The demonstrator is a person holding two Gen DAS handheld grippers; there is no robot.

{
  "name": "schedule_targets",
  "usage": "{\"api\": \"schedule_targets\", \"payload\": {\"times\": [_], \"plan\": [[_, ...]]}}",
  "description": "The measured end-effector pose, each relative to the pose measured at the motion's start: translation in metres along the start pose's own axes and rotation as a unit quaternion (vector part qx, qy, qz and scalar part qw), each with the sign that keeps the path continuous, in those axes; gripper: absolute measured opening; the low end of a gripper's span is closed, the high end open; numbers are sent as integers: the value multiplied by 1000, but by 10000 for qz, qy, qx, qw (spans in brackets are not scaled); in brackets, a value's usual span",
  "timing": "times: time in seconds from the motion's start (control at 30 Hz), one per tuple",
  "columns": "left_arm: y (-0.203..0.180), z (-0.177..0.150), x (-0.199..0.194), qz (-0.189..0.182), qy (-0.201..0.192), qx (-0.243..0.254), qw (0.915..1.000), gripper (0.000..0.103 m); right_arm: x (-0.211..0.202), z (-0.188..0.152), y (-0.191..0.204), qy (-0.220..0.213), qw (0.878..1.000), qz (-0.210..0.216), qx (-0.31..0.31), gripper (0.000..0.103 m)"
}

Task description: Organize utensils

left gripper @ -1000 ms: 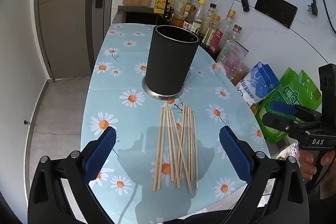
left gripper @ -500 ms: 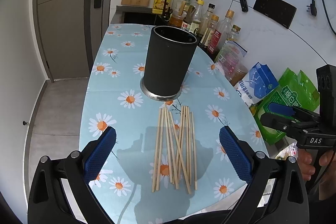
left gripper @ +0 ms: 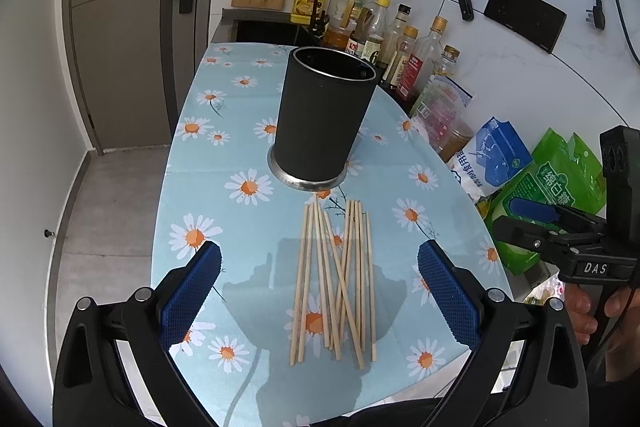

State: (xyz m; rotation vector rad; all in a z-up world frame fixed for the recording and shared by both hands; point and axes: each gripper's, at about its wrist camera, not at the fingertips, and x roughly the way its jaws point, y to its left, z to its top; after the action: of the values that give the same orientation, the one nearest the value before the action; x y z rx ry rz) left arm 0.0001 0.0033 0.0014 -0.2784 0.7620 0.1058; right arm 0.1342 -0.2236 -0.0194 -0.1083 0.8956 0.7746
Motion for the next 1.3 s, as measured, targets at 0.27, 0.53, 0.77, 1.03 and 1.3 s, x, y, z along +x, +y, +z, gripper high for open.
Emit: {"api": "schedule_targets", "payload": {"times": [0.27, 0.53, 0.77, 1.03, 1.3], "plan": [[-1, 0, 1, -57, 43, -30, 10000, 96, 1, -1, 1, 60, 10000, 19, 8, 88], [-2, -2, 2, -94, 79, -47, 9999, 96, 3, -4, 2, 138, 9999, 3, -40, 88], [-2, -3, 2, -114, 80, -44, 9999, 96, 4, -5, 3, 161, 9999, 27, -42, 88], [-3, -4, -1, -138, 72, -50, 9999, 96, 3, -5, 3, 154, 9999, 0, -27, 88], [-3, -5, -5, -140, 52, -41, 9999, 96, 1, -7, 2, 155, 9999, -24, -34, 88]]}}
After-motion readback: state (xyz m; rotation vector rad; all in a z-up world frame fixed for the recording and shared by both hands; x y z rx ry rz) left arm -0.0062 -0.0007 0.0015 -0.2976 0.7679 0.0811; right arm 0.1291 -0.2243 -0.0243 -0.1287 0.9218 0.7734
